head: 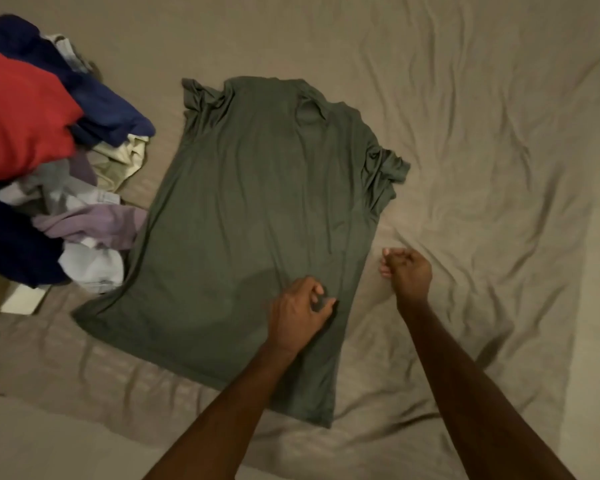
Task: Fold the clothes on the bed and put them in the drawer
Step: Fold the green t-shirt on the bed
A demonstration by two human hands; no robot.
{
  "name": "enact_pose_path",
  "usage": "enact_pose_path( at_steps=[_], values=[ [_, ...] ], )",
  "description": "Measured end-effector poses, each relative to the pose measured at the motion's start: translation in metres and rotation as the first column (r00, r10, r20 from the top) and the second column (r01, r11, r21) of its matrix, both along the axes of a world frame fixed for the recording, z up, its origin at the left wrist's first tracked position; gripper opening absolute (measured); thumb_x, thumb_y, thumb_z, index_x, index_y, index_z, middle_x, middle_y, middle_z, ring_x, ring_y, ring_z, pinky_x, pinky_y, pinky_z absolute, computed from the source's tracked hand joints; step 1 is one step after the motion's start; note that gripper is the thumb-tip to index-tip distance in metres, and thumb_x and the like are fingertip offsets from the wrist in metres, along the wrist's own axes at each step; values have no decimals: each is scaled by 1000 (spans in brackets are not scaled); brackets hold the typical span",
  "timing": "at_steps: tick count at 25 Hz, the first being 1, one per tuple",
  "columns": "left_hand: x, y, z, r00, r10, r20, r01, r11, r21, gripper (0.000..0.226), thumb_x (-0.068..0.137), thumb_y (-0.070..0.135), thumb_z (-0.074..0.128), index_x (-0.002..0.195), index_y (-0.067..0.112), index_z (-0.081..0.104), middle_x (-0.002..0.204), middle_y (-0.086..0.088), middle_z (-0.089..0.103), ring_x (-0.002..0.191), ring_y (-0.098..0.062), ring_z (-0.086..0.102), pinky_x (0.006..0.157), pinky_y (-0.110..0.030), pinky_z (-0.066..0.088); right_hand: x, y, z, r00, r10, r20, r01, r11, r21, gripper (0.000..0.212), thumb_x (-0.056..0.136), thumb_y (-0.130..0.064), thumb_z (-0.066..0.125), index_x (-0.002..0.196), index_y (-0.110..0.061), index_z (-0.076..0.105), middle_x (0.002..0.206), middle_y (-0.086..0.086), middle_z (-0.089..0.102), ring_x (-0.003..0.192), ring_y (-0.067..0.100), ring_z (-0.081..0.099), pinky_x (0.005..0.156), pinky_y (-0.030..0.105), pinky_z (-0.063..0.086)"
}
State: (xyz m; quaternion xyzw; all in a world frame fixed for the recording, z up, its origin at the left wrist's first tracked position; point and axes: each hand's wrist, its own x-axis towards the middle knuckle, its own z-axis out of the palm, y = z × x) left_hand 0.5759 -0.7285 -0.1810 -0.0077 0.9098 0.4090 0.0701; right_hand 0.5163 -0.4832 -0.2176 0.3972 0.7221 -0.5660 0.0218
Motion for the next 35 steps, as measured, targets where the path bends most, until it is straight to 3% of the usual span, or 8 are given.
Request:
enact_pose_path(
  at_steps=[4,7,12,18,22,25,28,35],
  values=[
    [-37,63,-14,998,-56,-30,49,979,-198,50,77,54,78,112,21,62,98,-3,68,90,-27,67,69,-37,54,-106,22,2,993,-46,-111,35,995,-97,40,90,-20,78,115,6,61,82,16,70,63,19,66,58,29,57],
    [-66,92,-29,986,-154,-69,116,914,-388,58,77,47,77,121,14,60,100,-11,68,86,-31,68,63,-36,54,-166,24,6,999,44,-28,-48,985,-163,25,84,-19,84,98,-9,65,81,14,70,61,20,64,57,31,57],
    [-106,119,-24,986,-162,50,166,866,-471,35,67,30,82,92,13,64,78,-11,68,62,-29,66,47,-29,45,-203,31,9,987,141,79,-124,974,-188,19,93,-18,70,78,-11,62,76,11,64,63,23,61,57,32,58],
    [-102,144,-19,948,-290,131,313,920,-235,38,82,36,41,105,12,59,92,-18,69,79,-40,67,67,-41,51,-176,90,13,955,-294,-32,229,806,-546,11,99,-13,57,102,-8,66,112,16,72,88,24,70,82,39,57],
    [-104,146,-11,982,-186,5,185,972,-147,28,80,35,51,100,18,61,83,-9,69,76,-37,68,66,-37,49,-168,114,7,907,-417,-59,238,624,-744,5,99,-11,54,100,-15,57,129,13,69,116,25,68,95,44,55],
    [-124,141,-12,993,-104,-59,97,988,-117,27,82,36,62,102,18,61,81,-5,67,76,-32,68,64,-37,50,-177,104,14,951,-308,-35,230,777,-586,19,94,-15,68,111,-10,62,101,9,75,75,15,74,62,28,56],
    [-154,140,-7,994,-58,-92,50,995,-87,21,91,32,64,106,17,60,85,-6,67,79,-31,67,66,-38,49,-195,100,19,998,16,53,-3,970,-242,29,83,-27,85,88,-14,61,65,2,56,37,6,47,40,18,36],
    [-314,142,-25,976,-97,-194,49,970,-240,34,95,16,57,128,12,61,120,-19,56,100,-37,61,83,-45,52,-215,106,10,958,288,-20,-288,957,-37,28,68,8,65,59,-16,54,56,-1,48,54,13,43,52,26,34]
  ],
)
